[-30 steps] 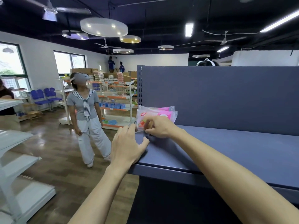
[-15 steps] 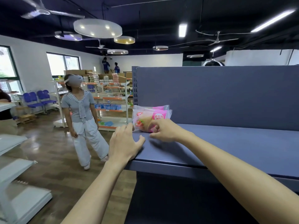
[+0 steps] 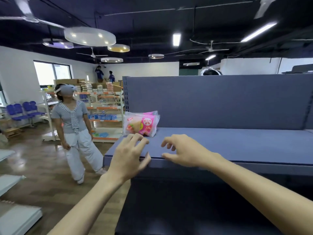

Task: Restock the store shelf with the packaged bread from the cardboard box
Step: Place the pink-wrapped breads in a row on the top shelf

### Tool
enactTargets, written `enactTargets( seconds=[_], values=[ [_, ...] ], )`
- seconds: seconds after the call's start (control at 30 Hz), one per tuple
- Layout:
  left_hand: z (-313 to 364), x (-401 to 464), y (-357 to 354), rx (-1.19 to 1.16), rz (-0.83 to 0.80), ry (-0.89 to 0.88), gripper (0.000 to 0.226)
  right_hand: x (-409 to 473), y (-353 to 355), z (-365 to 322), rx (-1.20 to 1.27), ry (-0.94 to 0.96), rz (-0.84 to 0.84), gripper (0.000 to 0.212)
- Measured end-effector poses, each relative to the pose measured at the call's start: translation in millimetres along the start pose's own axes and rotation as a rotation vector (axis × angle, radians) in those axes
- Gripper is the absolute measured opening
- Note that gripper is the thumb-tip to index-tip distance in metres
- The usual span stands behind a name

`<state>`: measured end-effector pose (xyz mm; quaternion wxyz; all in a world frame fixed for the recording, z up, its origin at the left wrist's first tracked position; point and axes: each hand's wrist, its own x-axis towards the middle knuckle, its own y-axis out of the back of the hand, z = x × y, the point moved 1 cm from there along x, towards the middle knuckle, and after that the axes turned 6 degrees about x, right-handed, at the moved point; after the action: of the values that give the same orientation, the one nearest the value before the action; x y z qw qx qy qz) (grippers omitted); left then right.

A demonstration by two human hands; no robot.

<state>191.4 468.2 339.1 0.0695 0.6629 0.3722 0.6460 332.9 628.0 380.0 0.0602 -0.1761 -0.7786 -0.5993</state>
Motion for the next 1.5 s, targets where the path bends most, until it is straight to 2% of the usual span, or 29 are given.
enactTargets(
  seconds=[0.13, 0.27, 0.4, 0.7, 0.8, 0.93, 1.1, 1.27, 1.4, 1.5],
  values=[
    [24, -4, 11, -0.002, -0.121, -0.088, 0.031, -33, 5, 6, 0.015, 0.018, 0.047, 0.033],
    [57, -62, -2, -0.059, -0.312, -0.191, 0.037, -94, -19, 21, 0.027, 0.012, 0.057, 0.035],
    [95, -134, -36, -0.137, -0.550, -0.230, 0.042, -153, -82, 46, -0.009, -0.094, -0.084, 0.040],
    [188, -266, -96, -0.245, -1.017, -0.134, 0.055, -272, -217, 109, 0.129, -0.498, -0.494, 0.051],
    [203, -273, -113, -0.186, -1.120, -0.111, 0.053, -293, -234, 121, 0.177, -0.606, -0.551, 0.060],
    [223, -277, -144, -0.169, -1.253, -0.054, 0.066, -308, -249, 134, 0.256, -0.730, -0.553, 0.066],
    [249, -285, -184, -0.159, -1.297, -0.022, 0.080, -316, -262, 141, 0.349, -0.847, -0.553, 0.069],
    [265, -295, -217, -0.138, -1.326, -0.062, 0.094, -321, -269, 142, 0.380, -0.861, -0.549, 0.069],
    [276, -300, -231, -0.043, -1.356, -0.053, 0.094, -325, -268, 151, 0.365, -0.850, -0.545, 0.064],
    [278, -302, -234, 0.050, -1.342, -0.050, 0.086, -326, -266, 156, 0.333, -0.825, -0.551, 0.065]
  ],
)
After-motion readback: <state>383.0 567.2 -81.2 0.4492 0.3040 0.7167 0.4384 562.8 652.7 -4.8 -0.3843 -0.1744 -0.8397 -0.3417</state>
